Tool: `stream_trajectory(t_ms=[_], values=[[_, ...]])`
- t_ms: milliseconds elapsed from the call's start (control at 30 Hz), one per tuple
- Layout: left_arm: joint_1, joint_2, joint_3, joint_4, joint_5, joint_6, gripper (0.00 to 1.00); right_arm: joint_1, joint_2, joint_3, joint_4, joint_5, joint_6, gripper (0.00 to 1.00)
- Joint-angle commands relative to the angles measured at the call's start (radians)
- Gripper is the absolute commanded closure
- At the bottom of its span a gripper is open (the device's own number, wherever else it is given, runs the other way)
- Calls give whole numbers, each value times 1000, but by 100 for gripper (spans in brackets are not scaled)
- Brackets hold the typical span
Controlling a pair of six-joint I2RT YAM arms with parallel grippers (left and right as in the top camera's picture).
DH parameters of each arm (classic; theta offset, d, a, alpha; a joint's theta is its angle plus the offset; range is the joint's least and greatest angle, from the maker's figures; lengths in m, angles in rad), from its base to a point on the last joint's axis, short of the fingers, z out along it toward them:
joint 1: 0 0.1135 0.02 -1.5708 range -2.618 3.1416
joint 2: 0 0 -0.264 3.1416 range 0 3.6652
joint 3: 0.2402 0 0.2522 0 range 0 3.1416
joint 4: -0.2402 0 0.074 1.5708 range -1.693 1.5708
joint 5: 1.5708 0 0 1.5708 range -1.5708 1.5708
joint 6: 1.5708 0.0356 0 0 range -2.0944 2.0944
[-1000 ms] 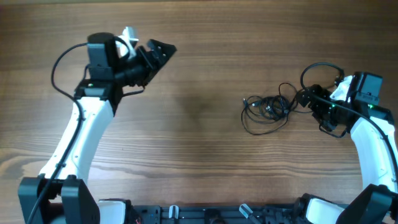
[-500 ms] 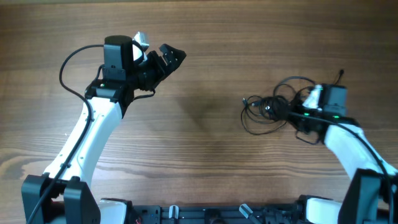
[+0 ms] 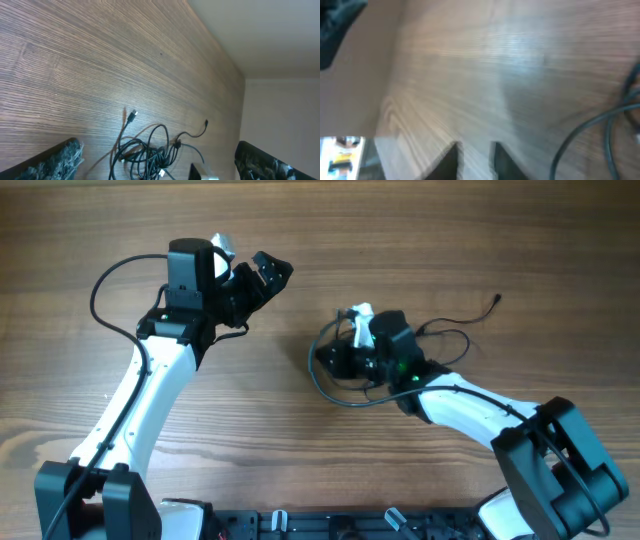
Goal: Untangle cables
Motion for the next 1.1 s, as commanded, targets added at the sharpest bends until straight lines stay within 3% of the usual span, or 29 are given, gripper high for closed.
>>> stream_trajectory(t_ms=[0, 67, 167, 267, 300, 400, 467, 567, 733, 900, 1000, 1067], values=[[-8, 1, -2, -2, -21, 3, 0, -51, -24, 82, -130, -39, -66, 57], [-25, 1, -2, -31, -13, 1, 0, -115, -59, 118, -291, -14, -123, 39], [-70, 16, -5, -49, -14, 2, 0, -202, -113, 133, -438, 25, -222, 36], [-123, 31, -9, -56, -84, -4, 0, -230, -122, 133, -523, 25, -416, 34], [-138, 36, -9, -64, -119, -29, 0, -228, -120, 132, -582, 21, -530, 35], [-161, 44, -9, -87, -165, -122, 0, -203, -110, 129, -654, 22, -690, 43], [-163, 47, -8, -97, -167, -207, 0, -179, -102, 129, -677, 41, -844, 57], [-167, 47, -9, -101, -167, -232, 0, -172, -85, 129, -628, 69, -869, 47], [-204, 49, -9, -128, -167, -232, 0, -172, -72, 129, -633, 115, -972, 52], [-242, 49, -9, -128, -190, -232, 0, -172, -13, 129, -632, 112, -978, 56], [-242, 49, -9, -128, -190, -232, 0, -172, -3, 129, -626, 112, -977, 70], [-242, 49, -9, -128, -190, -232, 0, -172, -3, 129, -623, 112, -967, 70]])
